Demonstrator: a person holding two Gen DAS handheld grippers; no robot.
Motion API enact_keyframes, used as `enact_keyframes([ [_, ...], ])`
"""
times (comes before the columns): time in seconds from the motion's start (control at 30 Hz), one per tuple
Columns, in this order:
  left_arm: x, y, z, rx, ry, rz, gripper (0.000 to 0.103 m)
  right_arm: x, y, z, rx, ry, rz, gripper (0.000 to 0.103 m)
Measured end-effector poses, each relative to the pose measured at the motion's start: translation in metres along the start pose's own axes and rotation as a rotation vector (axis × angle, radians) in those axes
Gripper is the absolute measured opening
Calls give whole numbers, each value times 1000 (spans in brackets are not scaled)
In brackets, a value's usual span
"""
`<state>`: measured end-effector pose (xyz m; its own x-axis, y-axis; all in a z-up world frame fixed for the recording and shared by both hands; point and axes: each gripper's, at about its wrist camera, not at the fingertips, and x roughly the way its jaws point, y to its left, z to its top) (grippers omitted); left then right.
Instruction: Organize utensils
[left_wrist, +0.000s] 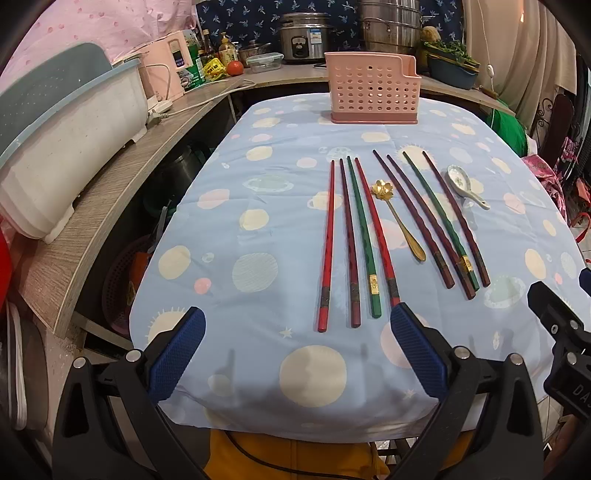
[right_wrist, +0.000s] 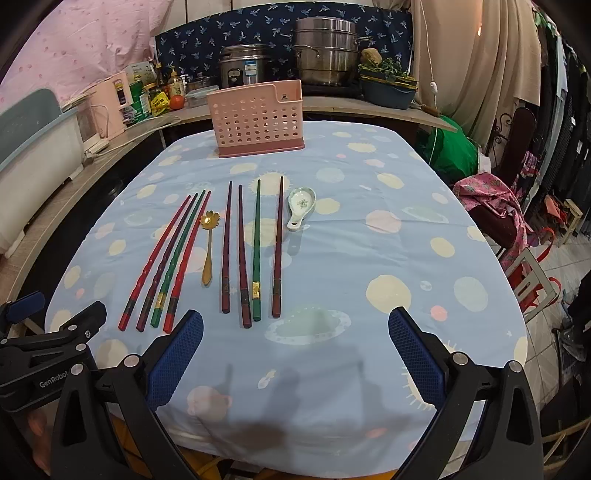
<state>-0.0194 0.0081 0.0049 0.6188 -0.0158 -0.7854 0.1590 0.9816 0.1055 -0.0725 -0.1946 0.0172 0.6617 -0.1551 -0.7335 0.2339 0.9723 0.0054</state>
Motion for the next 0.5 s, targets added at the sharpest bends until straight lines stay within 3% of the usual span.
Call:
enact_keyframes([
  [0.5,3,4,-1,0,10,2,96,3,5,0,-9,7,7,96],
])
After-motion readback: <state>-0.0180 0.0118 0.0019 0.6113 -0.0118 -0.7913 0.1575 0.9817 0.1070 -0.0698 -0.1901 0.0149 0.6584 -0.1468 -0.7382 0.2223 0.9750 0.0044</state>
